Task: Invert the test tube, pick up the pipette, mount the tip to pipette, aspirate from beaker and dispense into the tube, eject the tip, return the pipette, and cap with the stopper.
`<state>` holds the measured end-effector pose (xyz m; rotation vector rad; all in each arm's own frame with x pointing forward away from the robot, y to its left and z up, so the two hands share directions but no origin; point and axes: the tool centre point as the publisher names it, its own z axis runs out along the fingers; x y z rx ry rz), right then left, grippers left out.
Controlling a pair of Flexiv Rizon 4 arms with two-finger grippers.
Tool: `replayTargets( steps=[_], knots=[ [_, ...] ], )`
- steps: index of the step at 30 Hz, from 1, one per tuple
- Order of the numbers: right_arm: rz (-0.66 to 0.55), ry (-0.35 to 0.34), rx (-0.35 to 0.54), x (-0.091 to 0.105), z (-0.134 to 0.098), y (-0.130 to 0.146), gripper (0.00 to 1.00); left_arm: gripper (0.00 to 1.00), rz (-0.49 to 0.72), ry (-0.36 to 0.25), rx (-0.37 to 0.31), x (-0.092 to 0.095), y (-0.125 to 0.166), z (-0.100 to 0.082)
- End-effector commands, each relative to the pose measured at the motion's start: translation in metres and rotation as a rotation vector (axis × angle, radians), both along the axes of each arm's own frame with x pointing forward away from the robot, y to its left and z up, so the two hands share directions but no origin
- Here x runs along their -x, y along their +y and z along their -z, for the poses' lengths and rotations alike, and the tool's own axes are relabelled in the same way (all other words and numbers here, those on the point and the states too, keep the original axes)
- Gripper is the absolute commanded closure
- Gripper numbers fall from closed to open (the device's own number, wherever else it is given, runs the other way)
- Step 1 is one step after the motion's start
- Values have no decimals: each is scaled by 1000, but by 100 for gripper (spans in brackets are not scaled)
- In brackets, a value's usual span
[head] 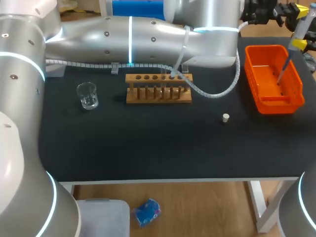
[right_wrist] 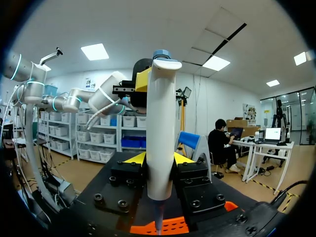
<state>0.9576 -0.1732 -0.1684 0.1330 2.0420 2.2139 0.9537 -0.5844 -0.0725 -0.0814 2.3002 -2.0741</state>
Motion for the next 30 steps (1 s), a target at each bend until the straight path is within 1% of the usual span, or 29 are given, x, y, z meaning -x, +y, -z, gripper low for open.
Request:
replayTargets(
  steps=[1, 12, 19, 22, 25, 26, 28, 30],
  knots=[
    [-7, -1, 0, -1, -2, -1, 100, 100, -26, -18, 222, 4, -5, 9],
    [-7, -1, 0, -1, -2, -1, 100, 100, -39, 7, 195, 4, -3, 23],
    [-7, -1, 0, -1, -2, -1, 100, 100, -47, 11, 190, 2, 0, 24],
    [-7, -1, 0, -1, -2, -1, 100, 100, -54, -2, 187, 3, 4, 13],
    [-7, -1, 0, -1, -2, -1, 100, 100, -60, -19, 187, 5, 10, -3],
    [-7, -1, 0, -1, -2, -1, 100, 100, -65, -22, 172, 5, 12, -9],
    [-7, -1, 0, -1, -2, -1, 100, 100, -68, -33, 172, 8, 16, -20],
    [-7, -1, 0, -1, -2, -1, 100, 100, -69, -32, 153, 10, 22, -30]
  ],
)
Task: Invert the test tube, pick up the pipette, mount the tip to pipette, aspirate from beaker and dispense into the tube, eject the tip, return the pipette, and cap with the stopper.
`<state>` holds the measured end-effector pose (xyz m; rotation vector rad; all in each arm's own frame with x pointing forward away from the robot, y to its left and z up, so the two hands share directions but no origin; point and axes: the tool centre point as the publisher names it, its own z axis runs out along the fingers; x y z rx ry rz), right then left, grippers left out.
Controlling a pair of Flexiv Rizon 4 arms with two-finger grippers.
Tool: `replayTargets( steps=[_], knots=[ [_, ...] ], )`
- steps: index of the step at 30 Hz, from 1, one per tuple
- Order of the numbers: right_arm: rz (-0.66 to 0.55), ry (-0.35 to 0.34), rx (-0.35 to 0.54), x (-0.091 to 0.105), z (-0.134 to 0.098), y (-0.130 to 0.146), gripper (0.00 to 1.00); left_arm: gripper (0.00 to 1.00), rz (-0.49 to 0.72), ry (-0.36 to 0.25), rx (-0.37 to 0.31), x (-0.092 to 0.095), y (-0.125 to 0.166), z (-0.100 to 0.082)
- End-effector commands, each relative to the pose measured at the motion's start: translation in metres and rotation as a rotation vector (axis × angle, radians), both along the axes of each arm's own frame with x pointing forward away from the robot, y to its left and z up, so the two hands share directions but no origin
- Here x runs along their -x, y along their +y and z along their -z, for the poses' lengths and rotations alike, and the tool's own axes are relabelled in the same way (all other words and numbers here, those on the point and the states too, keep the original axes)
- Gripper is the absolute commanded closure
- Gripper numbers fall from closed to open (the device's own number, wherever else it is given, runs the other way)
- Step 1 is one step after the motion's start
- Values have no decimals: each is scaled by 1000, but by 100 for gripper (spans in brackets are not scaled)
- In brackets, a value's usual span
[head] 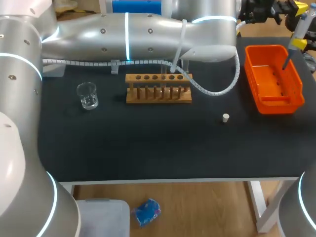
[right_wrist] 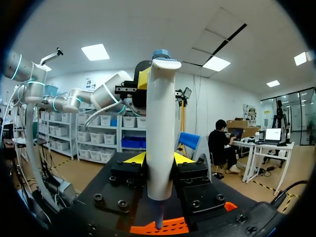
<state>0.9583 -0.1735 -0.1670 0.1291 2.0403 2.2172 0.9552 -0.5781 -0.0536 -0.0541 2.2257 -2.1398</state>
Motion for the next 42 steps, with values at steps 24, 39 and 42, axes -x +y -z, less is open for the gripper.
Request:
replayTargets(
  steps=[24, 39, 42],
  knots=[
    [-4, 0, 2, -1, -1, -1, 100, 0, -44, 20, -252, 108, 137, 0],
    [-4, 0, 2, -1, -1, -1, 100, 0, -44, 20, -252, 108, 137, 0],
    [-4, 0, 2, -1, -1, -1, 100, 0, -44, 20, -252, 108, 137, 0]
  ],
)
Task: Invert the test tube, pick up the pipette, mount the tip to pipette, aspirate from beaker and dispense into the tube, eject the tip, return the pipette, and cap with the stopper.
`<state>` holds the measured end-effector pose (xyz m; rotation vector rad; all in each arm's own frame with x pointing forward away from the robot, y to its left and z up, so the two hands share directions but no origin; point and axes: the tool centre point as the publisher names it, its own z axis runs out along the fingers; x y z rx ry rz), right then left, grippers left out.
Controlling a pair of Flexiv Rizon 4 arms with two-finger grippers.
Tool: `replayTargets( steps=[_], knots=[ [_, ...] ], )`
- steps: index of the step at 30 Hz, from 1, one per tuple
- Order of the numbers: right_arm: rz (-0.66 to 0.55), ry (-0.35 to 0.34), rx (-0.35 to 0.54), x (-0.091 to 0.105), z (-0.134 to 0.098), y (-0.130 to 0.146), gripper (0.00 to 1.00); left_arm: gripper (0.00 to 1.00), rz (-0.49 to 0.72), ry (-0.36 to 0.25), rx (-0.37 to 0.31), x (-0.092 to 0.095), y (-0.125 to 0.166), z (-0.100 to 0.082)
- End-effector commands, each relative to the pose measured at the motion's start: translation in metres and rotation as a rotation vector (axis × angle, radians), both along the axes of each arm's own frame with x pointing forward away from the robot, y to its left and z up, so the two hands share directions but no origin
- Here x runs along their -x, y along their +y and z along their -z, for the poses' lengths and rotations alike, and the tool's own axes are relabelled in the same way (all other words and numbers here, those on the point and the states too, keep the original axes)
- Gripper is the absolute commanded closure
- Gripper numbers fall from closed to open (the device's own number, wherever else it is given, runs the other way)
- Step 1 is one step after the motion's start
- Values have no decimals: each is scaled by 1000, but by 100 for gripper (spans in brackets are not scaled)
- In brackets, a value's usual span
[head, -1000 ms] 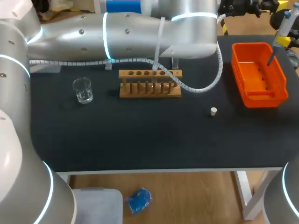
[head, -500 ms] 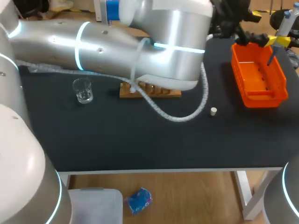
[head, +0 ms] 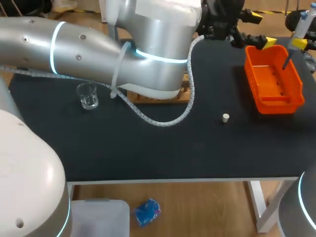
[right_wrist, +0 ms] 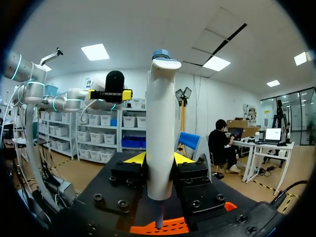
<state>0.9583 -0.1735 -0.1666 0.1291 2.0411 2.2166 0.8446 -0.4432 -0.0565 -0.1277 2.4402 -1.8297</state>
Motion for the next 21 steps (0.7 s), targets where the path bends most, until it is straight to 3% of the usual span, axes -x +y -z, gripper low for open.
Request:
replayTargets(
  steps=[1, 9, 21],
  knots=[
    [-4, 0, 1, -1, 0, -1, 100, 0, 17, 7, -8, -2, 2, -3],
    [-4, 0, 1, -1, 0, -1, 100, 0, 30, -7, 6, 0, 11, 0],
    [-4, 0, 1, -1, 0, -1, 100, 0, -8, -37, 34, 10, 90, 24]
  ],
)
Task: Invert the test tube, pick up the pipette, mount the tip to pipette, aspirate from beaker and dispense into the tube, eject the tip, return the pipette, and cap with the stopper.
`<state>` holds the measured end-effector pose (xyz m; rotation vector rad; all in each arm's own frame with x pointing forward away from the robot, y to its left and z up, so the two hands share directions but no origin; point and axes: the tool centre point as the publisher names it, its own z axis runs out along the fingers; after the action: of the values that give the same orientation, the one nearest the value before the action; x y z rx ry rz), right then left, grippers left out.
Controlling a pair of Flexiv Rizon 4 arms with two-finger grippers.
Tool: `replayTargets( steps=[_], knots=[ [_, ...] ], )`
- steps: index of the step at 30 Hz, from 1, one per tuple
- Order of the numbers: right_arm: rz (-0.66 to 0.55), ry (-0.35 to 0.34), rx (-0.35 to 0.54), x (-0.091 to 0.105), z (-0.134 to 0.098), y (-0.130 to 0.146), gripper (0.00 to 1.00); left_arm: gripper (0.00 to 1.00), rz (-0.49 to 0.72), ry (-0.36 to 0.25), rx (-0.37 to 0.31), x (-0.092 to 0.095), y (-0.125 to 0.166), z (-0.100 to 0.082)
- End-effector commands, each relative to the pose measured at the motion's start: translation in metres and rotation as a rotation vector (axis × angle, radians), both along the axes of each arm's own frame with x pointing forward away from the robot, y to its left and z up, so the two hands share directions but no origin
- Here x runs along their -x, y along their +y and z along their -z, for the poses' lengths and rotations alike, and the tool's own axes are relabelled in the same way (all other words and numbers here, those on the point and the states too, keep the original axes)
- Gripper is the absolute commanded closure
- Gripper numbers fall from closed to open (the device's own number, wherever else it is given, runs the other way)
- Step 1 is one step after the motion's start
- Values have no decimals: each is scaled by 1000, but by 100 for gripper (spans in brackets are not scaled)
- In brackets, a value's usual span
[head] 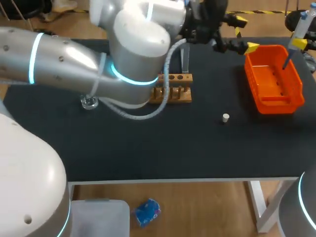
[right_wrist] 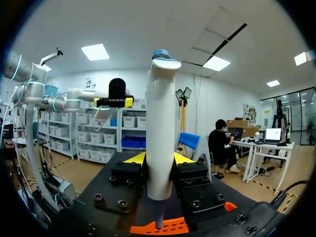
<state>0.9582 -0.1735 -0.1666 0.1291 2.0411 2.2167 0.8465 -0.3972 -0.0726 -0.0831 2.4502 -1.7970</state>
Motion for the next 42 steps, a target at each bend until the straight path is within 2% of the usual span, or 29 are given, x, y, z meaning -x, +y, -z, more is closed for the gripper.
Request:
replayTargets(
  steps=[1, 9, 20, 22, 28, 30, 34, 42],
  knots=[
    [-4, 0, 1, -1, 0, -1, 100, 0, -23, -9, 61, 12, 51, 11],
    [-4, 0, 1, -1, 0, -1, 100, 0, -39, 21, 97, 11, 105, 36],
    [-33, -26, 55, 40, -2, 66, 100, 0, 61, 38, 152, 4, 157, 59],
    [-54, -30, 81, 49, 0, 80, 100, 0, 64, 35, 150, 2, 164, 62],
    [-115, -20, 57, 75, 17, 123, 100, 0, 3, 28, 110, -2, 183, 71],
    [-145, -20, 52, 82, 22, 138, 100, 0, -33, 27, 83, -1, 189, 75],
    [-220, -21, 51, 90, 29, 165, 100, 0, -52, 40, 75, 6, 199, 81],
    [-241, -29, 70, 90, 29, 169, 100, 0, -60, 50, 70, 8, 199, 82]
  ],
)
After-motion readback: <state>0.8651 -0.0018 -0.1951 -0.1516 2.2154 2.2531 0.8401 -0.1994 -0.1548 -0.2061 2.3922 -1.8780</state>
